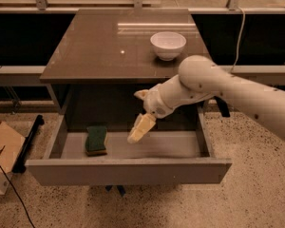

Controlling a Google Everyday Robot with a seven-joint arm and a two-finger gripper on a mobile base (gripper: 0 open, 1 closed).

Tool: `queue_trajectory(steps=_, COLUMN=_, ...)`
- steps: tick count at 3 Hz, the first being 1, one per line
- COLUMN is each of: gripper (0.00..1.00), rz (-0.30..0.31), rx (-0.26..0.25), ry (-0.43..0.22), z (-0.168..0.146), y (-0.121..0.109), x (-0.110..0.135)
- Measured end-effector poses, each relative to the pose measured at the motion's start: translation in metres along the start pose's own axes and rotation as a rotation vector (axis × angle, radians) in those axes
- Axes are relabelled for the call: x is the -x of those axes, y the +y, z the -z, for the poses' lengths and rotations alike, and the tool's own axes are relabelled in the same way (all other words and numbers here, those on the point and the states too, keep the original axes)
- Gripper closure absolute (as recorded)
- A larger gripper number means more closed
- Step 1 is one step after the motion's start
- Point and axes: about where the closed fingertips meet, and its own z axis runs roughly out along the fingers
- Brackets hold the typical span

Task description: Pick sponge from top drawer and place on counter

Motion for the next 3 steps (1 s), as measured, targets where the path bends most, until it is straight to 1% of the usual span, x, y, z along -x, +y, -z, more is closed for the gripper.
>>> queue_trajectory(steps=1, gripper=0.00, rz=0.003, rx=0.005, ry=-0.040, z=-0.035, y=-0.005, x=0.003)
queue_trajectory(steps=2, gripper=0.00, rz=0.009, rx=0.025, ry=-0.082, z=-0.086, y=-0.011, x=0.007)
queue_trajectory(steps=3, gripper=0.00, rz=0.013, rx=0.050, ry=-0.104, z=-0.117, y=-0.012, x=0.010)
